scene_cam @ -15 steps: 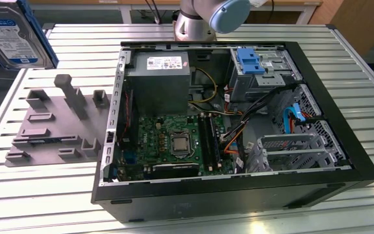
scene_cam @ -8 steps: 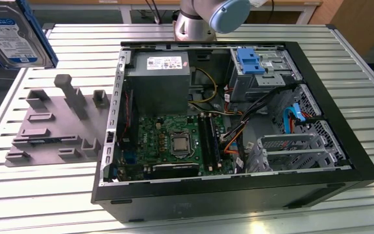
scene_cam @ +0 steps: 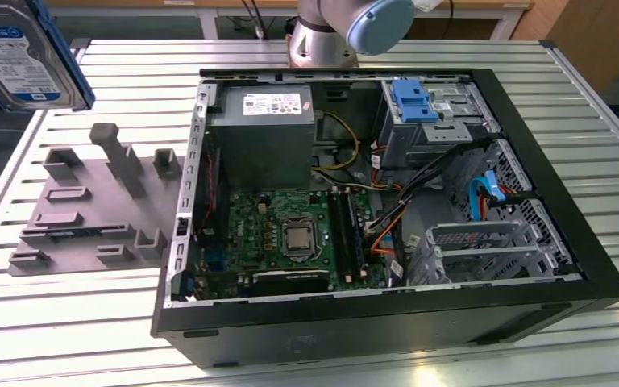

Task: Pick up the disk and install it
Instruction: 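Pick up the disk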

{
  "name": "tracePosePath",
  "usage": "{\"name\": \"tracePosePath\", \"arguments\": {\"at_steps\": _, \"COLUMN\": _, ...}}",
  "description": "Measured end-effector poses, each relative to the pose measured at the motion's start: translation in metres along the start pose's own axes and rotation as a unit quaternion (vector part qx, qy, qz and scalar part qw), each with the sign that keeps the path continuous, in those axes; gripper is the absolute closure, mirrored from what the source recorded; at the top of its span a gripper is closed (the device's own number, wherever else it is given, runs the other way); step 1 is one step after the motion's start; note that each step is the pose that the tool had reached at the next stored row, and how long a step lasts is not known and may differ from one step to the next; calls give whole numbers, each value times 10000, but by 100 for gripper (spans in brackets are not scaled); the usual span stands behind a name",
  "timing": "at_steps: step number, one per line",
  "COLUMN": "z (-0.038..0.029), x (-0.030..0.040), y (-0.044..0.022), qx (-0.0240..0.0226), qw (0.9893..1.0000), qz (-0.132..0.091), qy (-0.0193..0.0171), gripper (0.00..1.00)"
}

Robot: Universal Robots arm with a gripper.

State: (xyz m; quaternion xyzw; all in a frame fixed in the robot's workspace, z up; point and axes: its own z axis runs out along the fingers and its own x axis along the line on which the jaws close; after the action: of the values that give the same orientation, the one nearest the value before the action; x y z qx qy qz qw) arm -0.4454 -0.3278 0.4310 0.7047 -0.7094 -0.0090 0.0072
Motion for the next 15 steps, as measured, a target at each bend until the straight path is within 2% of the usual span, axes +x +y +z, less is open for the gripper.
{"name": "tracePosePath", "arguments": {"at_steps": 15, "z": -43, "x": 0, "y": 1, "qx": 0, "qw": 10000, "qz": 0, "qy": 0, "gripper": 64}}
